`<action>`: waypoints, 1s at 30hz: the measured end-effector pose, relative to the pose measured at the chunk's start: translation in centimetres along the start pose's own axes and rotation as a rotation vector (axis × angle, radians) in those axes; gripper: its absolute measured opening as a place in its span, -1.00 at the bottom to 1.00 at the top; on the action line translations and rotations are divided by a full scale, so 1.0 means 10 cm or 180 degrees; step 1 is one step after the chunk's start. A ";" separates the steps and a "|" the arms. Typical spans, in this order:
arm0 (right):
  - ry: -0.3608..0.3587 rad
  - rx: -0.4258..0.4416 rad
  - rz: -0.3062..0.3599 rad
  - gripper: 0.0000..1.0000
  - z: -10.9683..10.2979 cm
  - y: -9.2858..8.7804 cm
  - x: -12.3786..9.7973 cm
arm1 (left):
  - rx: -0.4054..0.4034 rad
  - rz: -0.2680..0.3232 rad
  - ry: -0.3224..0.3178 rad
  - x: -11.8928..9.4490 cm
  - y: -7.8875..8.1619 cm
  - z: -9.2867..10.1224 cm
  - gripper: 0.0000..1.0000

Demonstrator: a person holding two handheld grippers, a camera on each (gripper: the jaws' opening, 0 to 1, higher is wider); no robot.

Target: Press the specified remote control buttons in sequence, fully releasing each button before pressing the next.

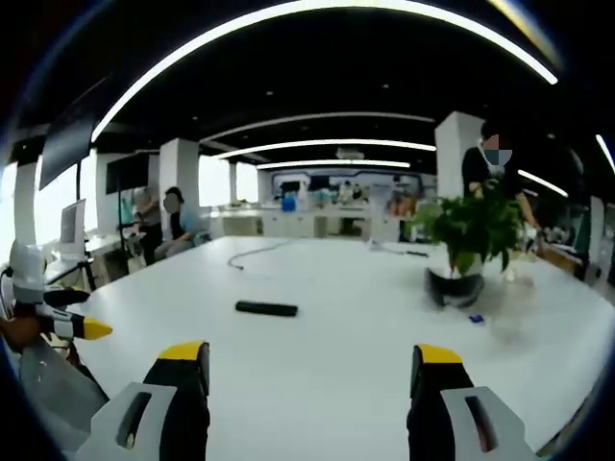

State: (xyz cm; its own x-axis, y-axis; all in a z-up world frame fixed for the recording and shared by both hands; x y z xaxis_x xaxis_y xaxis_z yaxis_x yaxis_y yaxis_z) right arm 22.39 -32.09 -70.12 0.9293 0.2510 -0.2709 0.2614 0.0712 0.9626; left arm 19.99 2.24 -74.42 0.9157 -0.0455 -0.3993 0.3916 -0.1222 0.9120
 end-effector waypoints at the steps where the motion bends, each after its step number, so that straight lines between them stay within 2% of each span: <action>1: 0.0007 0.0008 0.0009 0.70 0.00 0.00 0.00 | -0.0012 0.0001 -0.0009 0.00 0.00 0.00 0.87; 9: -0.0015 0.0009 -0.0030 0.69 0.01 -0.02 0.01 | 0.0001 -0.0051 -0.0003 0.01 -0.03 0.00 0.86; 30: -0.0039 0.0044 -0.0032 0.67 0.04 -0.02 0.00 | -0.0027 -0.0009 0.0014 0.00 -0.01 -0.01 0.86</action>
State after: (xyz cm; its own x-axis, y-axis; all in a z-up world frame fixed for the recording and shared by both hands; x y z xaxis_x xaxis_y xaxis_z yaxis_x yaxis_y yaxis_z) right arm 22.48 -32.50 -70.34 0.9298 0.2384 -0.2805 0.2741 0.0602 0.9598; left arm 20.01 2.31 -74.49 0.9149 -0.0407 -0.4016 0.3951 -0.1139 0.9116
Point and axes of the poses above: the point that each gripper's makers call its tool centre point, and the gripper's own axes: x roughly forward along the fingers, z roughly to its right, y roughly out of its top, the point moved 1 cm from there along -x, roughly backward along the fingers, and after that the axes turned 1 degree about -y, right-handed, at the moved point
